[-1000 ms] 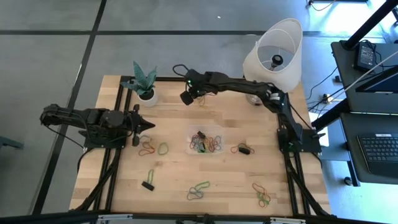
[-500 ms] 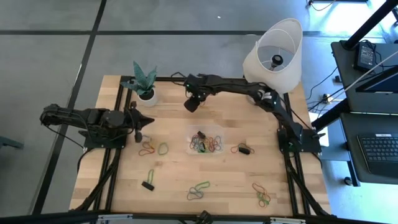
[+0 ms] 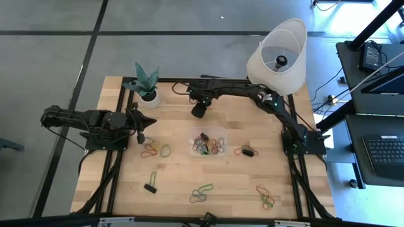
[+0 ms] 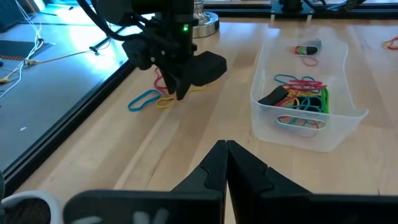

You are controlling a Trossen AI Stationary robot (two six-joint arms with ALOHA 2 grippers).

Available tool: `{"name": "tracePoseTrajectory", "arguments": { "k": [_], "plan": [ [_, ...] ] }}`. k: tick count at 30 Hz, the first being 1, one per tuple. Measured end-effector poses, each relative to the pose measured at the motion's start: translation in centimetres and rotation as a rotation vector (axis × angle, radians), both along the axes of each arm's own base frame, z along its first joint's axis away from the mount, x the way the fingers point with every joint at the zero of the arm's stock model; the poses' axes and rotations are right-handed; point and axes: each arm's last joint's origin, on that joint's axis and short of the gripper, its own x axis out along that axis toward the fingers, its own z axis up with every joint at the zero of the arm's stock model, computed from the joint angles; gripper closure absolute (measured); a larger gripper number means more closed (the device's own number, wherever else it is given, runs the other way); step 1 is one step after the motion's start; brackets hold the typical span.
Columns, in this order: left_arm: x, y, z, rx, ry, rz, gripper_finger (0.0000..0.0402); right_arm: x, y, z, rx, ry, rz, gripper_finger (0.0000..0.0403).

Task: Pick and place rubber bands into bin
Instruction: Put the yellow rubber band into the transparent bin

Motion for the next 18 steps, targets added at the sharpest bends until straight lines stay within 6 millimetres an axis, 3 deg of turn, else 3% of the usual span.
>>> {"name": "tracePoseTrajectory", "arguments": {
  "k": [15,18],
  "plan": [
    [0.0,0.0,0.0,0.001,0.0,0.0,0.0398,-1.8,-0.6,-0.3,0.04,0.151,-0.039,0.0394],
    [0.0,0.0,0.0,0.001,0.0,0.0,0.0398,-2.0,-0.6,-0.3,0.047,0.166,-0.044,0.0396]
  ]
}}
